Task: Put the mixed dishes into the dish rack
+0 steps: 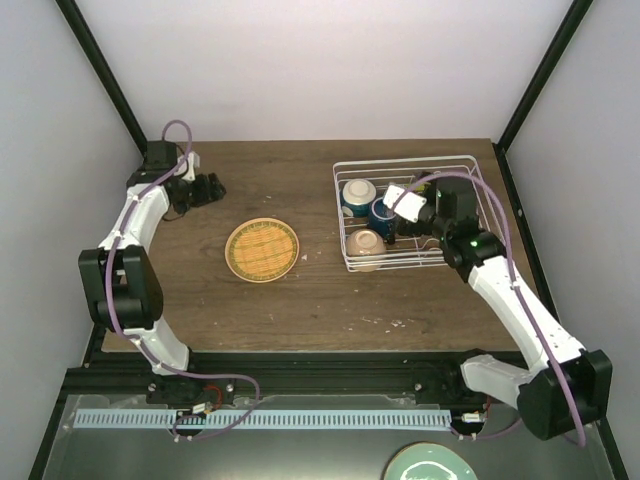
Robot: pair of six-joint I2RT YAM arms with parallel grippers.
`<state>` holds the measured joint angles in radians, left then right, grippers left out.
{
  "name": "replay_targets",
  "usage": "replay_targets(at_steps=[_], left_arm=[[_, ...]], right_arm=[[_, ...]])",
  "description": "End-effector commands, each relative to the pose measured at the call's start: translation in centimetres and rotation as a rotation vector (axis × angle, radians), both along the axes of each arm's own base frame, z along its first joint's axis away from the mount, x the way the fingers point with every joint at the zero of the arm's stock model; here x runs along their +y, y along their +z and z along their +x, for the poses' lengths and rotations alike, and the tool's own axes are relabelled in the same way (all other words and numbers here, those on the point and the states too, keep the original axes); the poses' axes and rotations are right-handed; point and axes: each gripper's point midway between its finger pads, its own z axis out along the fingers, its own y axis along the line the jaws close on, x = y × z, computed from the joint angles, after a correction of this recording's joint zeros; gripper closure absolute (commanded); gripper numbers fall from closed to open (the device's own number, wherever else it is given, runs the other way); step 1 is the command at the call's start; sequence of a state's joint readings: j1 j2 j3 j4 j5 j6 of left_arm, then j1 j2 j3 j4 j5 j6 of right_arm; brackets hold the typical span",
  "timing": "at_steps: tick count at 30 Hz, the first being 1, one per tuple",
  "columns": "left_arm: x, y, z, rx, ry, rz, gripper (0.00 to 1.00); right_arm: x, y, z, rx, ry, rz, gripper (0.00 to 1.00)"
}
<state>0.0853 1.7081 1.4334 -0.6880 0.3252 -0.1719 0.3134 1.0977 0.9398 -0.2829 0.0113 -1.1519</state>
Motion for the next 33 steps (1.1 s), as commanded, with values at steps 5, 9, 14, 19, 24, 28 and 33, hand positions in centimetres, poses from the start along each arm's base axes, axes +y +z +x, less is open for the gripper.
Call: replay_targets(at_steps=[5,9,14,19,24,28,33], left_arm=[[0.0,-3.5,-4.4,0.144,0.024,0.001,0.14],[-0.9,-4.2,-6.2,0.174,-0.002,-0.007,0.14],[-3.6,-5.8,-8.5,0.237,-0.075,-0.017,0.14],[-5.8,-6.5,-9.3,0.265,-0.133,-0.022,0.16],[-6.5,-6.6,-8.9,0.275,-0.172,-0.011,0.21],[-6.2,-7.2,-8.4,0.298,-0.192,0.018,0.21],[-6.7,-8.6,-8.5,0.340,-0.238,0.022,0.16]], right_arm=[[7.2,5.3,5.5,0.247,-0.054,0.761,0.00],[10.3,4.8,10.2,0.472,-0.176,0.907,0.03],[15.7,1.4,12.8,0.554,-0.206,0.786,0.05],[18.4,1.1,13.1,0.556,-0.154,0.774,0.07],[18.4,0.6,13.3,0.559,-0.166,0.776,0.08],[18.0,0.1,13.4,0.551,-0.189,0.748,0.07],[17.6,-0.9,13.3,0.556,-0.215,0.724,0.05]])
